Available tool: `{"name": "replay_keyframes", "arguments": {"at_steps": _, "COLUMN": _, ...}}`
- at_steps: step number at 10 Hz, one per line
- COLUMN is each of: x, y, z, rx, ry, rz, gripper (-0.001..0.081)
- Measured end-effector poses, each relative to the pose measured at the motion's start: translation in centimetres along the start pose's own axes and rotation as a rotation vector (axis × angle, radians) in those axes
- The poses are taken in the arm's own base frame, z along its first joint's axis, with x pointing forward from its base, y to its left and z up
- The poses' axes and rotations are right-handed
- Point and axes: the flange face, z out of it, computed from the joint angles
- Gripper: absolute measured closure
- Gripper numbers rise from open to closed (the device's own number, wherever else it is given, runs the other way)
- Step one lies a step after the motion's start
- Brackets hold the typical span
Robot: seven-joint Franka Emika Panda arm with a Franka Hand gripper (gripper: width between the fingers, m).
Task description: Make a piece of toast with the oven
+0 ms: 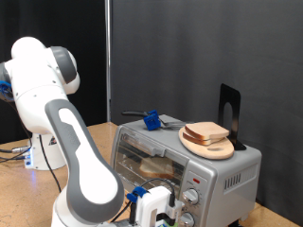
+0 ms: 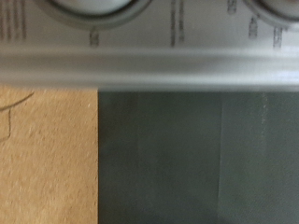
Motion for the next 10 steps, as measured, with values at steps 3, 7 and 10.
{"name": "replay_keyframes", "arguments": {"at_steps": 3, "x": 0.4, "y": -0.7, "z": 0.5, "rx": -0.018, "ry": -0.002, "rz": -0.047, "gripper": 0.0124}}
{"name": "replay_keyframes", "arguments": {"at_steps": 7, "x": 0.5, "y": 0.1, "z": 1.5, "rx": -0.050, "ry": -0.040, "rz": -0.036, "gripper": 0.0124}}
{"name": "replay_keyframes", "arguments": {"at_steps": 10, "x": 0.5, "y": 0.3, "z": 1.5, "rx": -0.047, "ry": -0.042, "rz": -0.044, "gripper": 0.0222}}
